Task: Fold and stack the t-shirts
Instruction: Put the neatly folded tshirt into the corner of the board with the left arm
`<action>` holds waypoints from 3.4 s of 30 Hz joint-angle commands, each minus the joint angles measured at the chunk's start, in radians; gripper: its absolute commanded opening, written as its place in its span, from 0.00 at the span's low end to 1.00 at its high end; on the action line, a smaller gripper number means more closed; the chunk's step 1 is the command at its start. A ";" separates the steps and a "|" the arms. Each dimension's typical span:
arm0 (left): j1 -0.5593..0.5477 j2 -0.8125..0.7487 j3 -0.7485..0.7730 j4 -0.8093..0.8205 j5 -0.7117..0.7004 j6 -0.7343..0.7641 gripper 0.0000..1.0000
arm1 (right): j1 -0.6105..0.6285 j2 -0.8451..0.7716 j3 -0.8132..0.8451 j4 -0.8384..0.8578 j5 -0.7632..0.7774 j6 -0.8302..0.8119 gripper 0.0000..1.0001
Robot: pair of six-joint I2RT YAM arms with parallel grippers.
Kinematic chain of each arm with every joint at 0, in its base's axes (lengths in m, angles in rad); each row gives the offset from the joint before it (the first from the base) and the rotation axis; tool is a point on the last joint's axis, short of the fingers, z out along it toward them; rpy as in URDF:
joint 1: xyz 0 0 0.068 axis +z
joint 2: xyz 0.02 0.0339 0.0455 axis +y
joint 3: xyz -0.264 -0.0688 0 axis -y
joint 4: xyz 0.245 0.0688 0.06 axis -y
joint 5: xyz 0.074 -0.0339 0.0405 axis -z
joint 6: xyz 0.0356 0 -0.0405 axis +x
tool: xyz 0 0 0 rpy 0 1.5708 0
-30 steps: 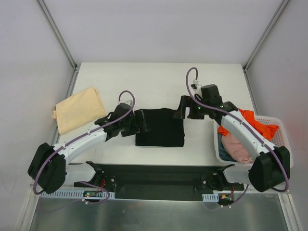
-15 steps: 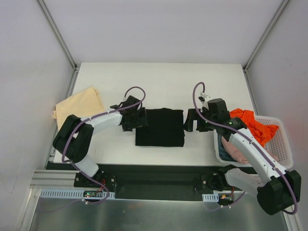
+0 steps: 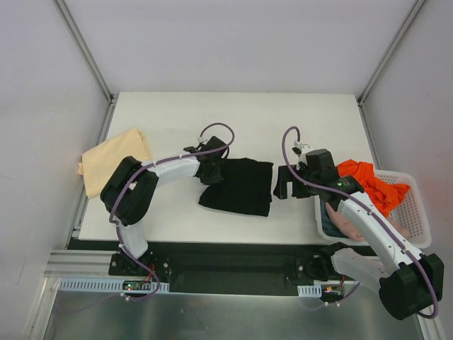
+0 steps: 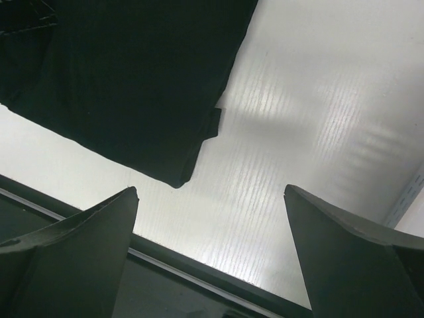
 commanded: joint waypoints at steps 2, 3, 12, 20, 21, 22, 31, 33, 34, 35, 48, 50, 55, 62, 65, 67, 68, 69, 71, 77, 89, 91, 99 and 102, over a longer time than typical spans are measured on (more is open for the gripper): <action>0.004 -0.007 0.023 -0.158 -0.228 0.032 0.00 | 0.002 -0.049 -0.022 0.010 0.027 -0.022 0.96; 0.002 -0.018 0.034 -0.175 -0.263 0.038 0.00 | 0.000 -0.058 -0.027 0.013 0.030 -0.019 0.96; 0.071 -0.088 0.127 -0.367 -0.618 0.122 0.00 | 0.000 -0.165 -0.063 0.020 0.094 0.007 0.96; 0.212 -0.076 0.239 -0.399 -0.807 0.286 0.00 | 0.000 -0.201 -0.077 0.019 0.146 0.018 0.96; 0.223 -0.076 0.259 -0.401 -0.825 0.299 0.00 | 0.002 -0.199 -0.077 0.017 0.146 0.018 0.96; 0.248 -0.075 0.270 -0.399 -0.843 0.320 0.00 | 0.000 -0.199 -0.077 0.017 0.146 0.019 0.96; 0.419 -0.021 0.462 -0.379 -0.891 0.532 0.00 | 0.000 -0.192 -0.076 0.013 0.194 0.018 0.96; 0.441 -0.022 0.488 -0.343 -0.839 0.599 0.00 | 0.002 -0.192 -0.076 0.013 0.198 0.018 0.96; 0.450 -0.024 0.497 -0.330 -0.819 0.630 0.00 | 0.002 -0.190 -0.076 0.013 0.200 0.019 0.96; 0.460 -0.027 0.505 -0.318 -0.801 0.686 0.00 | 0.000 -0.189 -0.076 0.011 0.200 0.018 0.96; 0.476 -0.097 0.560 -0.272 -0.768 0.888 0.00 | 0.000 -0.153 -0.073 0.013 0.188 0.018 0.96; 0.484 -0.104 0.583 -0.272 -0.761 0.874 0.00 | 0.000 -0.156 -0.073 0.013 0.188 0.018 0.96; 0.518 -0.134 0.585 -0.272 -0.689 0.822 0.00 | 0.002 -0.158 -0.073 0.011 0.197 0.018 0.96; 0.585 -0.118 0.519 -0.273 -0.675 0.806 0.00 | 0.000 -0.144 -0.068 0.005 0.206 0.018 0.96; 0.631 -0.114 0.490 -0.272 -0.666 0.800 0.00 | 0.000 -0.138 -0.067 0.002 0.209 0.018 0.96; 0.648 -0.119 0.462 -0.272 -0.627 0.790 0.00 | 0.002 -0.135 -0.067 0.002 0.211 0.018 0.96; 0.695 -0.119 0.451 -0.270 -0.618 0.785 0.00 | 0.000 -0.132 -0.067 0.003 0.209 0.018 0.96; 0.708 -0.116 0.442 -0.269 -0.601 0.780 0.00 | 0.000 -0.130 -0.065 0.002 0.209 0.019 0.96; 0.740 -0.111 0.411 -0.255 -0.575 0.768 0.00 | 0.000 -0.129 -0.065 0.003 0.205 0.018 0.96; 0.777 -0.046 0.359 -0.220 -0.572 0.765 0.00 | 0.000 -0.133 -0.067 0.000 0.212 0.018 0.96; 0.823 0.031 0.351 -0.213 -0.592 0.727 0.73 | 0.002 -0.126 -0.070 -0.001 0.226 0.019 0.96; 0.823 0.021 0.358 -0.215 -0.584 0.721 0.99 | 0.000 -0.126 -0.070 -0.001 0.224 0.019 0.96; 0.820 -0.090 0.362 -0.218 -0.405 0.640 0.99 | 0.002 -0.130 -0.071 0.005 0.221 0.018 0.96; 0.809 -0.159 0.370 -0.220 -0.254 0.552 0.99 | 0.000 -0.138 -0.073 0.008 0.217 0.041 0.96</action>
